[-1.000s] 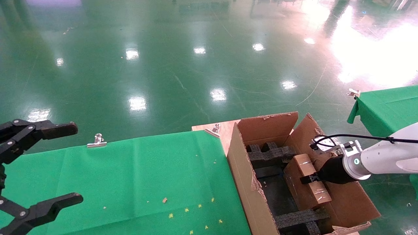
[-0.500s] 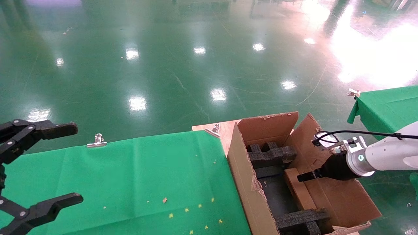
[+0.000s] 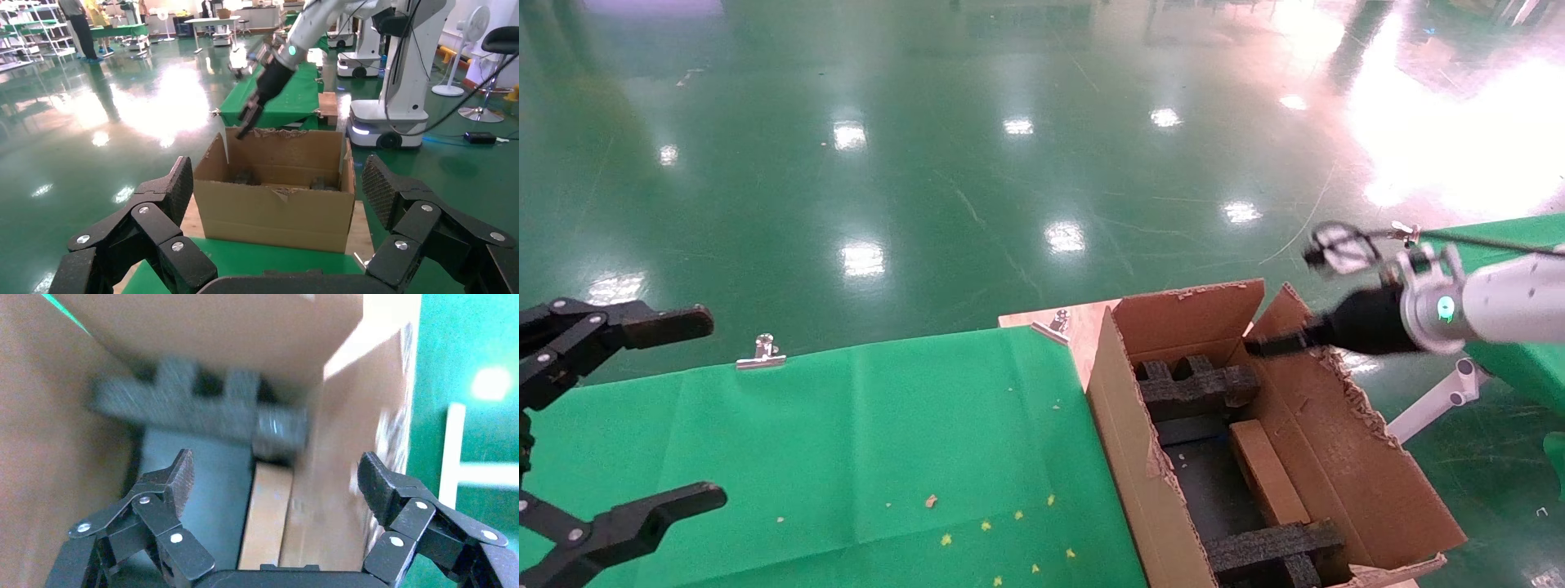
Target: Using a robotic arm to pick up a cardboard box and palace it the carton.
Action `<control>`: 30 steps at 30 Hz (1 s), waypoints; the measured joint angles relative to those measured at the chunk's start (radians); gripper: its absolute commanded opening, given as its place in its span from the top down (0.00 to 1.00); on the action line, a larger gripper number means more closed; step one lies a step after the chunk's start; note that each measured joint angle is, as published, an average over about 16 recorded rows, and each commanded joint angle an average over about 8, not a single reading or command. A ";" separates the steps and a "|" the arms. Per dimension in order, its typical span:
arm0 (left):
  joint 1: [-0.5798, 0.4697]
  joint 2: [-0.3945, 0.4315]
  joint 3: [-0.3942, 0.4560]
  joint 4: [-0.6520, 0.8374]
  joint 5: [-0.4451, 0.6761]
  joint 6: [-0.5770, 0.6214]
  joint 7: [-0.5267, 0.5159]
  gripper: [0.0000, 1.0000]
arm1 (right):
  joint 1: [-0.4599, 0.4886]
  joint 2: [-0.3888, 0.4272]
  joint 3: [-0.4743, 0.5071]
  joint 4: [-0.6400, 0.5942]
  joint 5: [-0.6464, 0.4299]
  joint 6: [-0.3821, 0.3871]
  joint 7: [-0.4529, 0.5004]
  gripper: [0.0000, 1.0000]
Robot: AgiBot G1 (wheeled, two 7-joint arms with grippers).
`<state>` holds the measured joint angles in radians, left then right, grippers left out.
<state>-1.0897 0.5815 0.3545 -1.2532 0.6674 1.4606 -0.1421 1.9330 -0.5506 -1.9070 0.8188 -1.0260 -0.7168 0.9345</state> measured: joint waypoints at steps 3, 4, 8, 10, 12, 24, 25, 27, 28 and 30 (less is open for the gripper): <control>0.000 0.000 0.000 0.000 0.000 0.000 0.000 0.00 | 0.044 0.033 0.021 0.089 0.005 0.014 -0.012 0.00; 0.000 0.000 0.000 0.000 0.000 0.000 0.000 0.00 | 0.056 0.044 0.030 0.120 0.011 0.017 -0.019 0.00; 0.000 0.000 0.000 0.000 0.000 0.000 0.000 0.00 | 0.087 0.090 0.072 0.234 0.060 0.025 -0.056 0.00; 0.000 0.000 0.000 0.000 0.000 0.000 0.000 0.00 | 0.092 0.111 0.095 0.281 0.097 0.025 -0.077 0.00; 0.000 0.000 0.000 0.000 0.000 0.000 0.000 0.00 | 0.092 0.130 0.118 0.322 0.140 0.022 -0.102 0.00; 0.000 0.000 0.000 0.000 0.000 0.000 0.000 0.00 | 0.050 0.175 0.202 0.390 0.329 -0.016 -0.181 0.00; 0.000 0.000 0.000 0.000 -0.001 0.000 0.000 0.00 | 0.047 0.175 0.208 0.391 0.332 -0.019 -0.183 0.00; 0.000 0.000 0.000 0.000 -0.001 0.000 0.000 0.00 | 0.036 0.173 0.223 0.390 0.338 -0.029 -0.190 0.00; 0.000 0.000 0.000 0.000 -0.001 0.000 0.000 0.00 | 0.030 0.171 0.231 0.390 0.337 -0.033 -0.192 0.00; 0.000 0.000 0.000 0.000 -0.001 0.000 0.000 0.00 | 0.016 0.167 0.252 0.390 0.333 -0.044 -0.200 0.00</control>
<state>-1.0895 0.5813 0.3546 -1.2528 0.6668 1.4604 -0.1419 1.9495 -0.3836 -1.6548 1.2087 -0.6934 -0.7611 0.7344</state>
